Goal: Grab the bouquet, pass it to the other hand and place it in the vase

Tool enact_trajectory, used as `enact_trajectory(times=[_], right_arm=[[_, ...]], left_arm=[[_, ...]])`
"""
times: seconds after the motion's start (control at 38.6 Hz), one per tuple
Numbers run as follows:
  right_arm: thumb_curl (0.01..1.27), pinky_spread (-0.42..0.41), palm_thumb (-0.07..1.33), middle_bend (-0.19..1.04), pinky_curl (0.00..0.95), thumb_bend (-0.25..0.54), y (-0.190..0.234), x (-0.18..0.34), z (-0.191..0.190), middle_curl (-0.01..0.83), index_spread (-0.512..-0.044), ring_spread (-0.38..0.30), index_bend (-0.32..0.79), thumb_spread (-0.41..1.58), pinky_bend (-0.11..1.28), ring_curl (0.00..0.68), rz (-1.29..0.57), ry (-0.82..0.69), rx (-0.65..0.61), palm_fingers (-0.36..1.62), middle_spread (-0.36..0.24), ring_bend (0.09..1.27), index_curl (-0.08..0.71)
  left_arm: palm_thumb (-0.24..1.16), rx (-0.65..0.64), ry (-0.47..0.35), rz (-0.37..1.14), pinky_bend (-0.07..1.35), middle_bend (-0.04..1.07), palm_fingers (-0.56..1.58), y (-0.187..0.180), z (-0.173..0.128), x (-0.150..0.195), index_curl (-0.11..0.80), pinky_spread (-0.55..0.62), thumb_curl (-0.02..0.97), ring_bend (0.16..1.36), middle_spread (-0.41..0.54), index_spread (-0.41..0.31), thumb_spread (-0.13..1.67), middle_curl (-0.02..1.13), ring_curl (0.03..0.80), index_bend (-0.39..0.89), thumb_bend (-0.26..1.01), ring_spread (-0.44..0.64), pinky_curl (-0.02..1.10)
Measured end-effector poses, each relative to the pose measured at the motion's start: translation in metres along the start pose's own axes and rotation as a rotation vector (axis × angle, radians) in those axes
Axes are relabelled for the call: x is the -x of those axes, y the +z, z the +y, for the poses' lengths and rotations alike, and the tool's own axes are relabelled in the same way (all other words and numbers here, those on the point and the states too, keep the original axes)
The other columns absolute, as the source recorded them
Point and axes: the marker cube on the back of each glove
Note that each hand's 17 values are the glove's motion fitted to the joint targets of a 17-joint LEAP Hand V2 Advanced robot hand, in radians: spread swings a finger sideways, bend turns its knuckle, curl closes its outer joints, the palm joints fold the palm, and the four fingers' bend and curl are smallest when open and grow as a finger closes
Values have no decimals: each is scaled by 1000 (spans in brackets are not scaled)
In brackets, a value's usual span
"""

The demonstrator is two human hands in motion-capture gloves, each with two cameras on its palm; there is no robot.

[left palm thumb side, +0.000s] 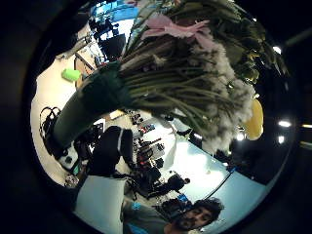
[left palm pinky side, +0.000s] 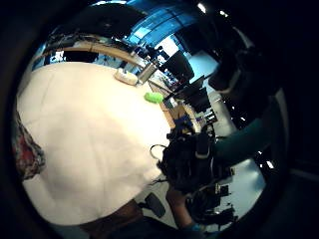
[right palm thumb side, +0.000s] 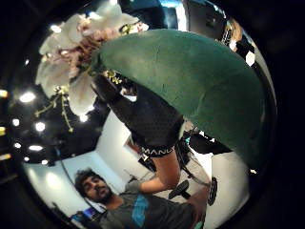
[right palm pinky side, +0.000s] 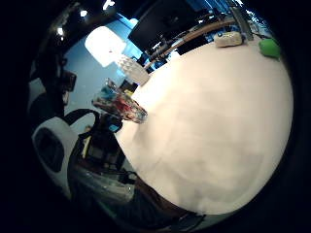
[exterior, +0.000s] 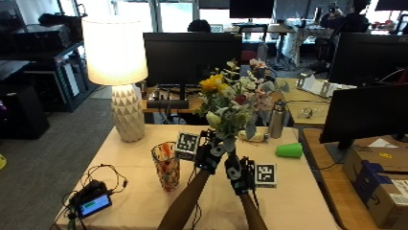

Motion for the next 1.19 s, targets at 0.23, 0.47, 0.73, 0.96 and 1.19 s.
enact_trajectory(times=[0.23, 0.47, 0.73, 0.96, 1.19], right_arm=[[710, -286, 952, 652, 491, -26, 18, -8, 5, 600, -277, -195, 164, 641, 799, 553, -26, -60, 65, 1298, -192, 990, 442], [717, -291, 949, 647, 483, -25, 26, -25, 6, 603, -277, -193, 159, 661, 787, 548, -51, -57, 100, 1287, -190, 981, 448], [718, -299, 943, 625, 466, -25, 23, -27, 3, 603, -277, -197, 163, 702, 758, 536, -61, -118, 154, 1269, -185, 943, 458], [677, -156, 897, 489, 453, -32, -2, -24, 15, 552, -289, -203, 102, 812, 676, 487, -24, -39, 165, 899, -177, 759, 418], [621, 39, 879, 391, 397, -20, -18, -33, 13, 497, -297, -155, 130, 956, 573, 410, 29, -97, 114, 783, -166, 562, 384]], left_arm=[[542, -32, -15, 81, 573, 204, 792, 15, -11, -15, 235, -13, 395, 682, -101, -104, 929, 357, 311, 121, 21, -58, 366], [801, 11, -13, 57, 584, 350, 1216, 27, -15, -4, 228, -275, 507, 698, -268, -200, 711, 425, 353, 65, 62, -284, 386], [922, 37, 1, 29, 592, 477, 1263, 26, -19, -10, 266, -357, 608, 764, -308, -256, 424, 508, 418, 155, 22, -335, 409], [966, -47, 114, -43, 600, 486, 1246, -30, -28, -74, 305, -366, 667, 766, -319, -275, 315, 532, 441, 158, -17, -346, 420], [971, -265, 179, -127, 596, 489, 1237, -98, -26, -117, 333, -373, 706, 766, -323, -278, 265, 547, 455, 152, -28, -349, 424]])
